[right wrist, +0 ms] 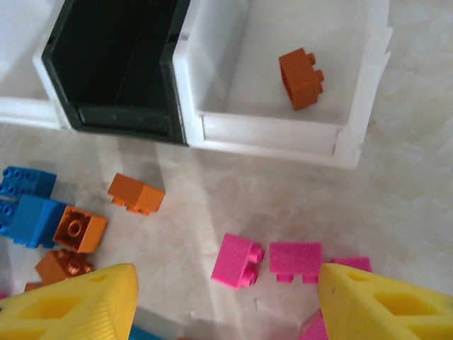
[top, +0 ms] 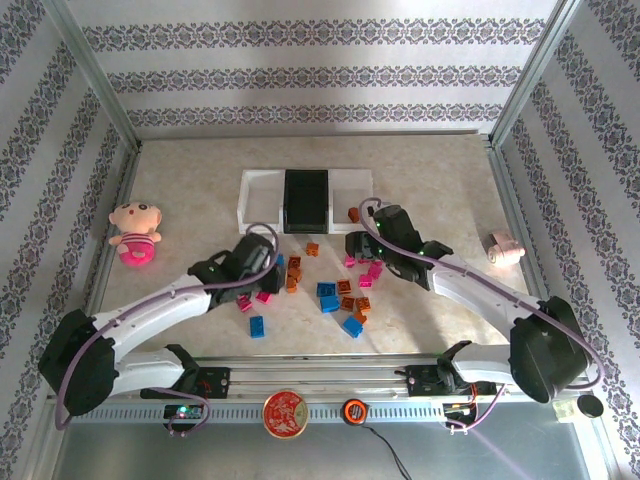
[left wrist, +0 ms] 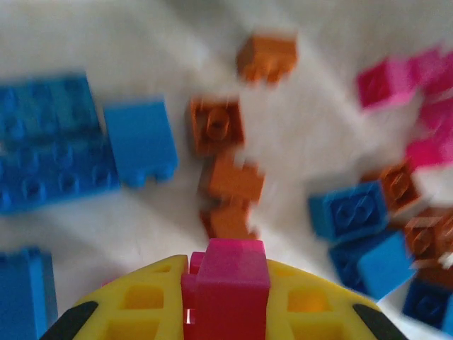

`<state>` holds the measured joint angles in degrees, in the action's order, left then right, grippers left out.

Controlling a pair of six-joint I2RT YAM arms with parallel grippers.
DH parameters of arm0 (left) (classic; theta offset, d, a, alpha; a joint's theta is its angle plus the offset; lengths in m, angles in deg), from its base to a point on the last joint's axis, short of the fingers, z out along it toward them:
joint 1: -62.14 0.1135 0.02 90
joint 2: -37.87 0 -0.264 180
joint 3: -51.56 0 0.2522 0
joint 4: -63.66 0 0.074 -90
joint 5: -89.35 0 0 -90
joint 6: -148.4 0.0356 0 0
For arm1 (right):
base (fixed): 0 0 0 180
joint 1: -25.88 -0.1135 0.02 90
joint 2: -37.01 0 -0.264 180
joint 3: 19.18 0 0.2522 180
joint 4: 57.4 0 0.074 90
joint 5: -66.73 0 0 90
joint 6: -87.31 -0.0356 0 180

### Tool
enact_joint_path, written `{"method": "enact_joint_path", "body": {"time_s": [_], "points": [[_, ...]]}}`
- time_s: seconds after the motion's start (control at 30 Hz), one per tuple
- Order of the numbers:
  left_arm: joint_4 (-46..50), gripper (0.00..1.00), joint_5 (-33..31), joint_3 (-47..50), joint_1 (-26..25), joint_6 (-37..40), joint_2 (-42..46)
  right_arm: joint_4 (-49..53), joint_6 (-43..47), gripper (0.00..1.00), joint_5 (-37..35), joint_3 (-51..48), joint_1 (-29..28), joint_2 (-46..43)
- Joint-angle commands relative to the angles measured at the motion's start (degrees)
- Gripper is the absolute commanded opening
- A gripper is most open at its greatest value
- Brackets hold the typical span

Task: Sort the legos into containers by color
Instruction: Pick up the lego from the middle-left of the table, then place the lego in the container.

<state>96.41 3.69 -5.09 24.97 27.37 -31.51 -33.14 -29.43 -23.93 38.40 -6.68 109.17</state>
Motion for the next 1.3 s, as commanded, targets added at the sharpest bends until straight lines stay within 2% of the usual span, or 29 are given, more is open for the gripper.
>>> {"method": "enact_joint_path", "body": {"time_s": [0.0,0.13,0.27,0.5,0.6,0.8,0.87,1.0,1.13,1.27], "points": [[-6.67,0.13,5.52,-7.50,4.31,3.75,-4.52,1.34,-0.81,0.69,-1.59,-2.18,-0.86,-2.59],[-9.04,0.13,7.51,-18.08,5.77,5.07,-15.43,2.05,-1.44,0.68,-2.15,-4.11,-1.19,-4.58],[-7.01,0.13,6.89,-29.26,6.18,6.53,-27.20,3.19,-2.05,0.69,-2.56,-5.98,-1.38,-6.50],[-3.57,0.13,5.45,-40.52,8.89,6.15,-39.80,7.25,-2.44,0.69,-3.71,-8.68,-1.54,-12.45],[-2.53,0.21,5.17,-43.79,8.95,6.15,-43.23,8.58,-2.77,0.69,-4.59,-9.77,-1.46,-15.44],[0.92,0.26,3.29,-53.16,9.56,6.03,-49.66,10.30,-4.13,0.70,-5.05,-11.24,-1.35,-19.56],[2.63,0.34,3.60,-56.38,10.45,5.85,-52.10,10.69,-4.53,0.70,-4.87,-11.47,-1.42,-20.45],[3.01,0.56,3.58,-58.05,10.98,5.62,-52.34,11.39,-4.86,0.71,-4.66,-11.46,-1.44,-21.55],[0.13,0.65,5.33,-53.30,10.94,5.07,-47.19,11.82,-4.64,0.71,-3.24,-11.29,-1.46,-21.55],[-6.48,0.73,7.80,-41.58,10.56,3.46,-36.72,12.08,-3.73,0.71,0.44,-10.94,-1.97,-20.12]]}}
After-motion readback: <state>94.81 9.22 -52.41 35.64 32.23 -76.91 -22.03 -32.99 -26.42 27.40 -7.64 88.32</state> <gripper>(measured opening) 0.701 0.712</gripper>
